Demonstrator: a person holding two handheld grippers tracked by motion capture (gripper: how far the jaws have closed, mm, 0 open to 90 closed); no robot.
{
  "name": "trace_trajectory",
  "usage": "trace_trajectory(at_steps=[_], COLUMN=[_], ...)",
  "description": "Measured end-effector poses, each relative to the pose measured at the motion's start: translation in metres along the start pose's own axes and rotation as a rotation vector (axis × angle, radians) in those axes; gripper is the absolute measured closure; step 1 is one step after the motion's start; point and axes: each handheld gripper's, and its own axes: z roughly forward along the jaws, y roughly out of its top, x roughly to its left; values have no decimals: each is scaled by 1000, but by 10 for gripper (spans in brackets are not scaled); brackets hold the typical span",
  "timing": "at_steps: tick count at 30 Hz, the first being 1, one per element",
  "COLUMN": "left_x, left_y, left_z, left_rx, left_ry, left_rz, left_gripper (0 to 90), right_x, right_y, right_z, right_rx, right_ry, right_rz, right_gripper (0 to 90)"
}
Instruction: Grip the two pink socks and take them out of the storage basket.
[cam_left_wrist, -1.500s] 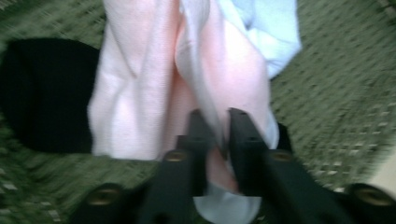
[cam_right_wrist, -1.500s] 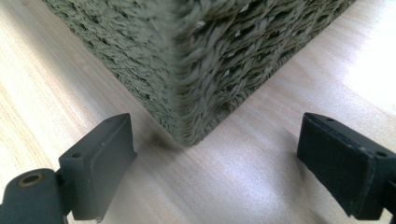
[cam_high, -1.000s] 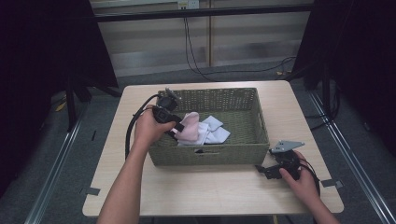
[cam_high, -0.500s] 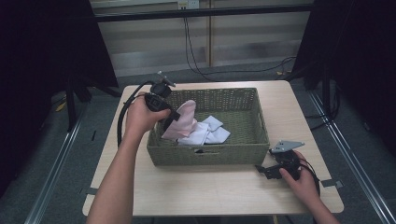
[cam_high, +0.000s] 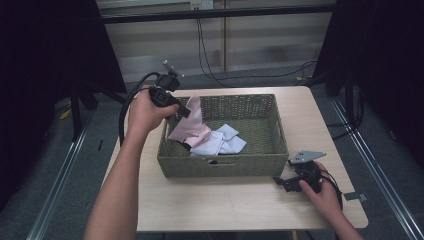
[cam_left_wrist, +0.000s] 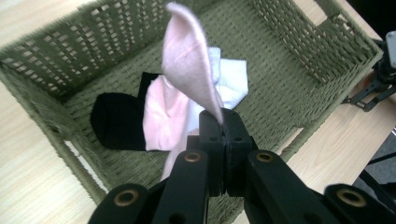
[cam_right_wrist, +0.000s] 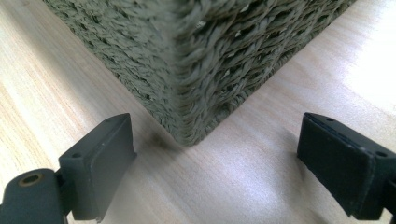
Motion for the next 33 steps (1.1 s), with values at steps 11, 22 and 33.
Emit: trace_trajectory(at_steps=[11,22,33], left_x=[6,22,35], left_y=[0,-15,-29], left_z=[-24,-42,-60], left_rx=[-17,-36,-54], left_ry=[26,40,73], left_rz=[-14,-61,-91], left_gripper=[889,889,888], right_x=[0,0,0], right_y=[0,0,0], right_z=[0,0,0], right_rx=[2,3,2], right_ry=[0,0,0], right_rz=[0,1,0], right_gripper=[102,102,102])
